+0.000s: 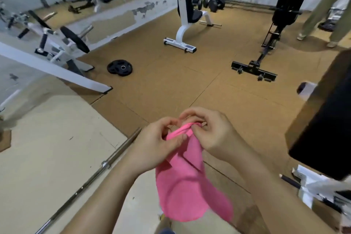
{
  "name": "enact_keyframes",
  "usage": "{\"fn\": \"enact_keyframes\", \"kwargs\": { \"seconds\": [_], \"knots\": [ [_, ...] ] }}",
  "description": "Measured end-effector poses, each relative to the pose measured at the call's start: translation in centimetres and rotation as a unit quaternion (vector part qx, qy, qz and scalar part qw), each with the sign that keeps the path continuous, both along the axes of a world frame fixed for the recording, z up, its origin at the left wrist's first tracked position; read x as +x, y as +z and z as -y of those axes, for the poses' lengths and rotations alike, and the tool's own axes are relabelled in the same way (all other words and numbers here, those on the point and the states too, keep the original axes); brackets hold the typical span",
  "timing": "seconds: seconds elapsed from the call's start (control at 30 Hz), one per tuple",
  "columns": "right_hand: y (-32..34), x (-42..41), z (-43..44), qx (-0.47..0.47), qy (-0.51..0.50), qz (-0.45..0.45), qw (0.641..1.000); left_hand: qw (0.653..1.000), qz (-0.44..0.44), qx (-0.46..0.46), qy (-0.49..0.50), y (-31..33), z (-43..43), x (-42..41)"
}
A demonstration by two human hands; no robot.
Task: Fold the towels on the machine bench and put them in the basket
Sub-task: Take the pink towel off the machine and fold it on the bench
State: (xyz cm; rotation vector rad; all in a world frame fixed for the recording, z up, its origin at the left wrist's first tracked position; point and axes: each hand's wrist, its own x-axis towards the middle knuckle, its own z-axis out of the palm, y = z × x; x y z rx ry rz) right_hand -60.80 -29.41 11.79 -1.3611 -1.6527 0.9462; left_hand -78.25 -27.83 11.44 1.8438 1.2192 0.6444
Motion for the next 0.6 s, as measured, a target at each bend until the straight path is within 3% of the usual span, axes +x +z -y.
{"fn": "enact_keyframes", "kwargs": {
  "seconds": [0.1,0.23,0.37,0.43,0.53,0.6],
  "knots": [
    [-0.6,-0.8,-6.3,0.015,-0.065,0.03,0.997,0.999,-0.021,-0.018,-0.033,-0.1,-7.1,-1.5],
    [-0.5,-0.9,-13.8,0.007,-0.185,0.041,0.982,0.976,-0.003,-0.145,-0.165,0.2,-14.5,-2.0],
    [0.4,0.6,-18.9,-0.016,-0.342,0.111,0.933,0.967,-0.022,-0.096,-0.234,-0.1,-20.3,-0.1],
    [1.1,1.9,-21.1,-0.09,-0.37,0.024,0.924,0.969,-0.021,-0.027,-0.246,-0.3,-22.3,1.7],
    [2.2,4.0,-23.8,-0.157,-0.378,-0.206,0.889,0.953,-0.04,0.058,-0.295,-0.9,-24.2,4.9],
    [2.5,6.1,-24.9,-0.152,-0.371,-0.256,0.88,0.933,-0.027,0.062,-0.353,-1.4,-25.5,7.3]
  ]
}}
